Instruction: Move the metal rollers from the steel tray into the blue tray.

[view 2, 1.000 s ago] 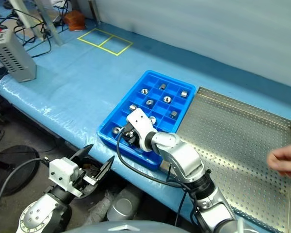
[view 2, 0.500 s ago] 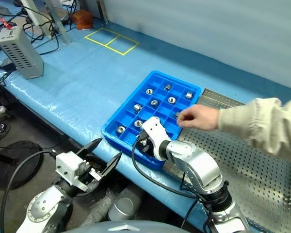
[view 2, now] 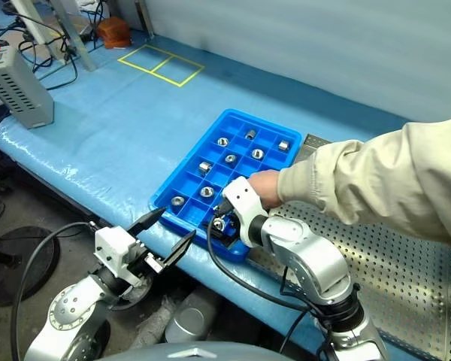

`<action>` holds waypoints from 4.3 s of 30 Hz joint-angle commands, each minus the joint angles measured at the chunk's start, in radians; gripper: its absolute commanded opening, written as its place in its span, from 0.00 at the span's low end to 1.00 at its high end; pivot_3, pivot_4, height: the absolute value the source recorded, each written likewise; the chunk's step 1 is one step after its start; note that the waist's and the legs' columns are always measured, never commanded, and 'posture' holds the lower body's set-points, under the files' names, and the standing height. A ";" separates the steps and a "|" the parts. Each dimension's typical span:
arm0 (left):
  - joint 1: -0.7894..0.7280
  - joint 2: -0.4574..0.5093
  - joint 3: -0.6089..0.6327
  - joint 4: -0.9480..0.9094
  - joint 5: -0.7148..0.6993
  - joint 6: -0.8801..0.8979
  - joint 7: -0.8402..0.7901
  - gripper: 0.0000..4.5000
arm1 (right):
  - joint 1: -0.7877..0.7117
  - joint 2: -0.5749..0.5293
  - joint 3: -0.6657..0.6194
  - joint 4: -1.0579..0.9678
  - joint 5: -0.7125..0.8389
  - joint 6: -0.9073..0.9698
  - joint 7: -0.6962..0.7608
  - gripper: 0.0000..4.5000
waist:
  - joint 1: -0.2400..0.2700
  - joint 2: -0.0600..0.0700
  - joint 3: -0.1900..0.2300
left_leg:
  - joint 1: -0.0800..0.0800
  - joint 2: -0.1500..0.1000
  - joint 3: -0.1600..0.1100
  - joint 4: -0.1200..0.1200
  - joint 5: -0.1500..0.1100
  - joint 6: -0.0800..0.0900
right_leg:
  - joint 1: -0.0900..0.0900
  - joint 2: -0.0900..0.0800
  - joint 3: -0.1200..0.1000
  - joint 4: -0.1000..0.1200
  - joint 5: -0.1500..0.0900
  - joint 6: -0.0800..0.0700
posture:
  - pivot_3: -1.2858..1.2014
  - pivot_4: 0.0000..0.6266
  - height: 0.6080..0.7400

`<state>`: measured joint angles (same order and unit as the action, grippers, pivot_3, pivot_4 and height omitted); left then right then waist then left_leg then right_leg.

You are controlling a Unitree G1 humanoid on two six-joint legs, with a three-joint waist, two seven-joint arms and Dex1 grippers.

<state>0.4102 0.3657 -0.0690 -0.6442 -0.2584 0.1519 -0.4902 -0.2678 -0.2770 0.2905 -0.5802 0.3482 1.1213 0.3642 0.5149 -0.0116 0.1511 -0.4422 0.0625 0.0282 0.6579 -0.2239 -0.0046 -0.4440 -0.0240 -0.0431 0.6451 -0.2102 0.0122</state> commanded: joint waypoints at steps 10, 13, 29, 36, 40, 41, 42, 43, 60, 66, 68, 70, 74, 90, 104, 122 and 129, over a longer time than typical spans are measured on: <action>-0.025 0.008 -0.010 -0.010 -0.013 0.021 -0.020 1.00 | 0.002 0.007 0.004 -0.039 0.025 -0.021 -0.002 0.99 | -0.042 0.000 0.000 | 0.000 0.000 -0.001 0.002 0.000 0.000 | 0.001 0.000 0.000 0.001 0.000 0.000 | 0.71 0.24 1.00; -0.026 0.008 -0.011 -0.011 -0.015 0.024 -0.021 1.00 | 0.002 0.009 0.008 -0.039 0.025 -0.020 -0.005 0.99 | -0.048 0.000 0.000 | 0.000 0.000 -0.001 0.002 0.000 0.000 | 0.001 0.000 0.000 0.001 0.000 0.000 | 0.70 0.24 1.00; -0.052 0.018 -0.030 -0.023 -0.025 0.061 -0.020 1.00 | 0.018 0.035 0.025 -0.053 0.029 -0.025 -0.029 0.99 | -0.065 0.000 0.000 | 0.000 0.000 -0.001 0.003 0.000 0.000 | 0.001 0.000 0.000 0.002 0.000 0.000 | 0.70 0.24 1.00; -0.051 0.027 -0.031 -0.044 -0.027 0.073 -0.012 1.00 | 0.025 0.032 0.024 -0.064 0.035 -0.020 -0.020 0.99 | -0.064 0.000 -0.001 | 0.000 0.000 -0.001 0.003 0.000 0.000 | 0.001 0.000 0.000 0.002 0.000 0.000 | 0.71 0.24 1.00; -0.061 0.032 -0.010 -0.038 -0.037 0.064 -0.015 1.00 | 0.010 0.023 0.013 -0.068 0.036 -0.015 -0.019 0.99 | -0.065 0.000 -0.001 | 0.000 0.000 -0.001 0.003 0.000 0.000 | 0.001 0.000 0.000 0.002 0.000 0.000 | 0.69 0.24 1.00; -0.064 0.036 -0.008 -0.037 -0.039 0.064 -0.019 1.00 | 0.008 0.023 0.010 -0.070 0.035 -0.014 -0.021 0.99 | -0.065 0.000 -0.001 | 0.000 0.000 -0.001 0.003 0.000 0.000 | 0.001 0.000 0.000 0.002 0.000 0.000 | 0.69 0.24 1.00; -0.066 0.041 -0.006 -0.035 -0.042 0.065 -0.025 1.00 | 0.009 0.023 0.008 -0.073 0.035 -0.014 -0.025 0.99 | -0.065 0.000 -0.001 | 0.000 0.000 -0.001 0.003 0.000 0.000 | 0.001 0.000 0.000 0.002 0.000 0.000 | 0.69 0.24 1.00; -0.072 0.047 -0.002 -0.030 -0.046 0.066 -0.032 1.00 | 0.011 0.025 0.007 -0.077 0.034 -0.013 -0.030 0.99 | -0.066 0.000 -0.001 | 0.000 0.000 -0.001 0.003 0.000 0.000 | 0.001 0.000 0.000 0.002 0.000 0.000 | 0.69 0.24 1.00; -0.143 0.069 -0.010 0.005 -0.073 0.089 -0.068 1.00 | 0.036 0.052 0.013 -0.102 0.033 -0.019 -0.075 0.99 | -0.180 0.002 -0.004 | 0.001 0.000 -0.002 0.004 0.001 0.001 | 0.005 0.000 0.000 0.002 0.001 0.000 | 0.67 0.24 1.00; -0.135 0.065 -0.014 0.000 -0.075 0.090 -0.064 1.00 | 0.034 0.045 0.012 -0.101 0.034 -0.015 -0.075 0.99 | -0.207 0.002 -0.004 | 0.002 0.000 -0.002 0.004 0.001 0.001 | 0.006 0.000 0.001 0.002 0.000 0.000 | 0.67 0.24 1.00; -0.132 0.063 -0.014 -0.002 -0.075 0.091 -0.063 1.00 | 0.034 0.043 0.010 -0.101 0.036 -0.013 -0.074 0.99 | -0.213 0.002 -0.004 | 0.003 0.000 -0.002 0.004 0.001 0.001 | 0.006 0.000 0.001 0.002 0.000 0.000 | 0.67 0.24 1.00; -0.126 0.063 -0.013 -0.001 -0.076 0.088 -0.064 1.00 | 0.036 0.043 0.014 -0.101 0.035 -0.013 -0.076 0.99 | -0.219 0.002 -0.004 | 0.003 0.000 -0.002 0.004 0.001 0.001 | 0.007 0.000 0.001 0.002 0.000 0.000 | 0.66 0.24 1.00; -0.113 0.064 -0.007 0.003 -0.077 0.079 -0.069 1.00 | 0.037 0.045 0.024 -0.098 0.033 -0.014 -0.079 0.99 | -0.231 0.002 -0.004 | 0.006 0.000 -0.002 0.004 0.001 0.001 | 0.010 0.000 0.001 0.002 0.000 0.000 | 0.66 0.24 1.00; -0.095 0.069 -0.006 0.032 -0.076 0.045 -0.105 1.00 | 0.050 0.050 0.044 -0.109 0.028 -0.017 -0.092 0.99 | -0.312 0.002 -0.004 | 0.011 0.000 -0.003 0.002 0.001 0.001 | 0.014 0.000 0.001 0.001 -0.001 -0.001 | 0.65 0.24 1.00; -0.107 0.062 -0.007 0.036 -0.072 0.046 -0.098 1.00 | 0.040 0.050 0.039 -0.099 0.031 -0.019 -0.085 0.99 | -0.350 0.002 -0.003 | 0.011 0.000 -0.004 0.002 0.001 0.001 | 0.014 0.000 0.001 0.001 -0.001 -0.002 | 0.66 0.24 1.00; -0.106 0.051 -0.015 0.032 -0.067 0.046 -0.076 1.00 | 0.029 0.045 0.040 -0.098 0.029 -0.018 -0.080 0.99 | -0.354 0.003 -0.003 | 0.011 0.000 -0.004 0.001 0.001 0.001 | 0.014 0.000 0.001 0.000 -0.001 -0.002 | 0.66 0.24 1.00; -0.091 0.038 0.003 0.028 -0.071 0.042 -0.052 1.00 | 0.016 0.038 0.036 -0.089 0.028 -0.022 -0.074 0.99 | -0.354 0.003 -0.003 | 0.011 0.000 -0.004 0.000 0.001 0.001 | 0.014 0.000 0.001 0.000 -0.001 -0.002 | 0.67 0.24 1.00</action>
<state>0.3122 0.4112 -0.0803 -0.5986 -0.3259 0.2083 -0.5539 -0.2326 -0.2428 0.3354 -0.6434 0.3643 1.1199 0.2797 0.1614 -0.0088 0.1482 -0.4311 0.0624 0.0239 0.6578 -0.2234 -0.0033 -0.4299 -0.0240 -0.0419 0.6446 -0.2111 0.0104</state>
